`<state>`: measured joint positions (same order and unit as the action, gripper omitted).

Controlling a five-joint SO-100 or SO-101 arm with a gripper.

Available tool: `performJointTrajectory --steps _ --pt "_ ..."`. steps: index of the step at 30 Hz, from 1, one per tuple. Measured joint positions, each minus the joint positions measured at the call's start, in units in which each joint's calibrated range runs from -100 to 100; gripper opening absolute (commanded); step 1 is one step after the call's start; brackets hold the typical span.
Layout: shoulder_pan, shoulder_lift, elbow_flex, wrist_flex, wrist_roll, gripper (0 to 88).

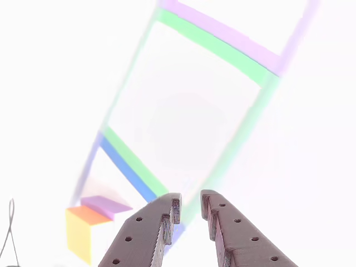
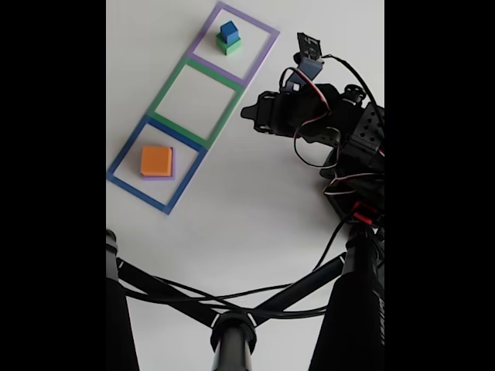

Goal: Tower of hanoi

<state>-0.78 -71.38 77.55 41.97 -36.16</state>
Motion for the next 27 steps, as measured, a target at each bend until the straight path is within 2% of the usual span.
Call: performJointTrajectory --steps 3,5,6,10,17,20,26,27 --pt "1.0 5.0 -9.7 2.0 9.7 0.1" --pt "2.6 8.0 -16.4 4.8 18.5 0.1" --pt "3.3 9.6 -19.9 6.6 24.6 0.1" --pt "6.9 14.6 -32.6 12.4 57.9 0.1" --pt "14.0 17.6 -44.0 20.0 106.0 0.0" --pt "16.9 19.0 -50.2 25.1 116.3 0.1" --pt "19.5 20.8 -61.9 39.6 126.1 1.8" --pt "20.2 20.7 -62.4 40.9 126.1 1.5"
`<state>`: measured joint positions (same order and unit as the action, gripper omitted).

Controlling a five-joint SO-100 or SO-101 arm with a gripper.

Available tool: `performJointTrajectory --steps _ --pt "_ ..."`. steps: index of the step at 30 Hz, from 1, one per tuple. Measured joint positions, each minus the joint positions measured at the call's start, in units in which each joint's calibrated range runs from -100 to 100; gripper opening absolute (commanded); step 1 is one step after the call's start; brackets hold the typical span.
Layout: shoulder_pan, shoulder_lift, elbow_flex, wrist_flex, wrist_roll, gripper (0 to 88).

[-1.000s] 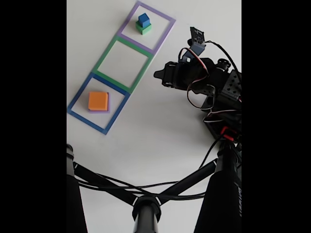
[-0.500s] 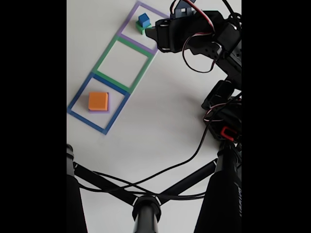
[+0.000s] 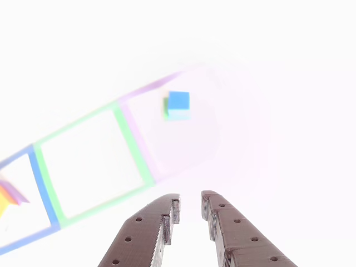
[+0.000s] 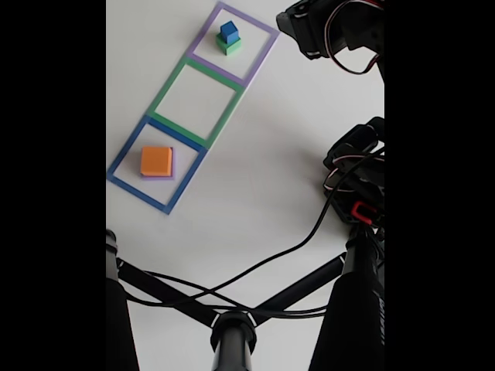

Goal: Tower of hanoi

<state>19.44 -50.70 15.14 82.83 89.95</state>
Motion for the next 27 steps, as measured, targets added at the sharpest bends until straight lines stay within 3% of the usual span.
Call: performJointTrajectory --steps 6,7,9,10,11,18,27 --pt "4.0 -2.6 1.7 3.3 6.1 4.7" --pt "4.8 -3.4 3.2 3.3 7.7 8.3" --pt "5.9 -5.2 7.0 1.8 8.7 29.4" --pt "6.2 -6.2 9.3 0.4 9.3 27.4" --pt "7.0 -7.2 11.7 -1.3 9.9 18.9" --pt "11.1 -11.4 28.2 -17.4 10.0 29.1" --pt "13.4 -14.2 55.1 -47.0 9.5 32.0"
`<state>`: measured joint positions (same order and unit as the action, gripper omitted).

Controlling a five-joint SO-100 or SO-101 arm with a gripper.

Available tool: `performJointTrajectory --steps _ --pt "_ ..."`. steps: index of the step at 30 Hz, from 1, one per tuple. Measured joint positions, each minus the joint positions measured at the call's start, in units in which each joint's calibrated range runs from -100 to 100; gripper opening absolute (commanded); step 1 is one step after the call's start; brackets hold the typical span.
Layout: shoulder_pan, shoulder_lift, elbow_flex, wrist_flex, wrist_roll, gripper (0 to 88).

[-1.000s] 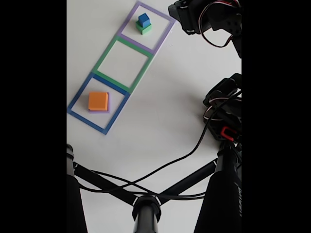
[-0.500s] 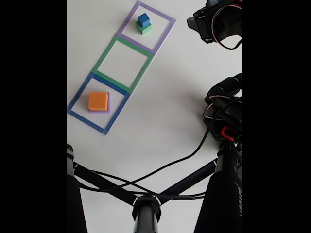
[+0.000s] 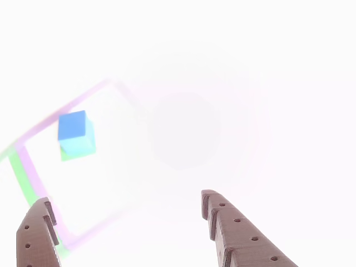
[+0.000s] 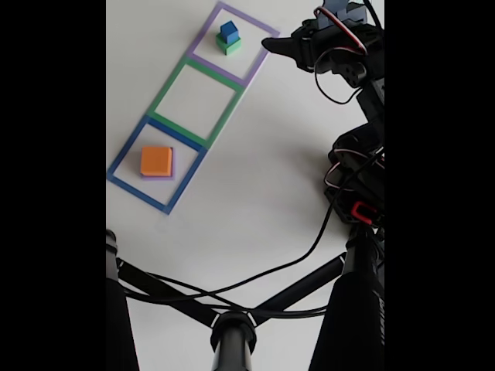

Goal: Tower of hanoi

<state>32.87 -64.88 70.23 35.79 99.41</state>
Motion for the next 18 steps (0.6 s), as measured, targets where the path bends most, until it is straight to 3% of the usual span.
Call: performJointTrajectory --steps 18 --pt "-3.6 26.4 10.5 -44.9 0.6 32.2"
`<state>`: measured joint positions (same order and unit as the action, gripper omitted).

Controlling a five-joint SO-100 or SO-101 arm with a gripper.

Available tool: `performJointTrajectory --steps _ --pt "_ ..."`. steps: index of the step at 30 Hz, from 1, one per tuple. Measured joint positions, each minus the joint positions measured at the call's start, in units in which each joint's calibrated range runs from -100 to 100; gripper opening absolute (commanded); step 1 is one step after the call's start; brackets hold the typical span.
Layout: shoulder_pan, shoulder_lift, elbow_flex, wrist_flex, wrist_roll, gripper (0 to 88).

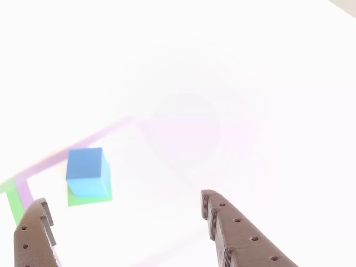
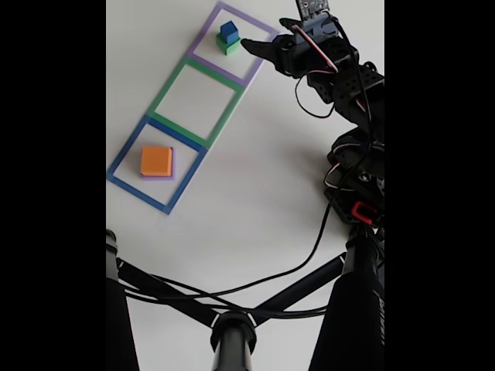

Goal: Tower of hanoi

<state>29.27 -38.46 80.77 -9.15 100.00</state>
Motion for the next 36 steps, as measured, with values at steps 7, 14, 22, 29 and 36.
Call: performJointTrajectory --steps 7,14,22,29,36 --pt "-2.5 10.0 0.1 -11.9 0.0 31.9" --pt "-2.8 22.0 -0.2 -23.4 0.0 31.6" --pt "-4.6 32.5 -4.4 -31.8 0.0 31.5" --pt "-5.6 40.9 -10.5 -35.6 0.0 31.3" --pt "-5.6 46.1 -14.8 -37.3 0.0 30.5"
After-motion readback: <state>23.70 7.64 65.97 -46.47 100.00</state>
